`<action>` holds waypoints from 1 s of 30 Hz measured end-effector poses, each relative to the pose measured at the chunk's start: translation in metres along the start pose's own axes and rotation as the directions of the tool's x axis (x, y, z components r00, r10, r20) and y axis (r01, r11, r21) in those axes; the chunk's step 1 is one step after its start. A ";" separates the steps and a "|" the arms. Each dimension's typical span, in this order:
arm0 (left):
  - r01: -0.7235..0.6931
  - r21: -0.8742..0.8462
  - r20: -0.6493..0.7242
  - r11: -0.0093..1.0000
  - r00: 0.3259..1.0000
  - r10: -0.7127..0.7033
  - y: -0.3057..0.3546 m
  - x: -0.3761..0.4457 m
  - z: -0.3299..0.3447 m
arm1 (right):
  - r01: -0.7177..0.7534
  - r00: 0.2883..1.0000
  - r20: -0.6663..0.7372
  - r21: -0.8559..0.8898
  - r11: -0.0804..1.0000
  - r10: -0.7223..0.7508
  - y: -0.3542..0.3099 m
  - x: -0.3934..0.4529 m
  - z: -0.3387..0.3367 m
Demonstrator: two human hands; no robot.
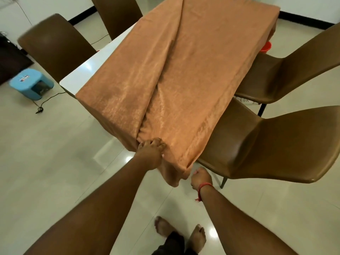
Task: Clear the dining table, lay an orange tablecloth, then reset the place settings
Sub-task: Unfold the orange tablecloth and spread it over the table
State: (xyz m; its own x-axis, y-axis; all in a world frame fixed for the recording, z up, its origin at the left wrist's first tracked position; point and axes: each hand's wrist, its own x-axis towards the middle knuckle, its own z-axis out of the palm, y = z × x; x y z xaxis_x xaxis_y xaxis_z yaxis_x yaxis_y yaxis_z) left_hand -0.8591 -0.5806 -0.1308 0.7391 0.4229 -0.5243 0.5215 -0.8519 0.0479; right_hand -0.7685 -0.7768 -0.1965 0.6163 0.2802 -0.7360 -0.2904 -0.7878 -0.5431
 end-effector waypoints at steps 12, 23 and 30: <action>0.239 -0.082 -0.068 0.968 0.967 -0.244 -0.091 -0.029 -0.036 | 0.405 0.879 -0.082 -0.395 0.825 -0.471 -0.078 -0.007 0.003; 0.358 -0.208 -0.172 0.910 0.903 -0.394 -0.308 0.005 -0.093 | 0.592 0.764 0.140 -0.538 0.599 -0.630 -0.296 0.014 0.144; 0.357 -0.563 -0.103 0.745 0.865 -0.491 -0.441 0.061 -0.095 | 0.629 0.758 0.359 -0.626 0.461 -0.545 -0.419 0.041 0.292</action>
State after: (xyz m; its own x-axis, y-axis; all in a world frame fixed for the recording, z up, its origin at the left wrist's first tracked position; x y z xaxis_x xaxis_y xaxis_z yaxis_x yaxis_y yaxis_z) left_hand -1.0028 -0.1500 -0.1031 0.4267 0.8161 -0.3898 0.8925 -0.3103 0.3273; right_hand -0.8352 -0.2747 -0.1171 0.3627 0.8387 -0.4063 0.7119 -0.5307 -0.4599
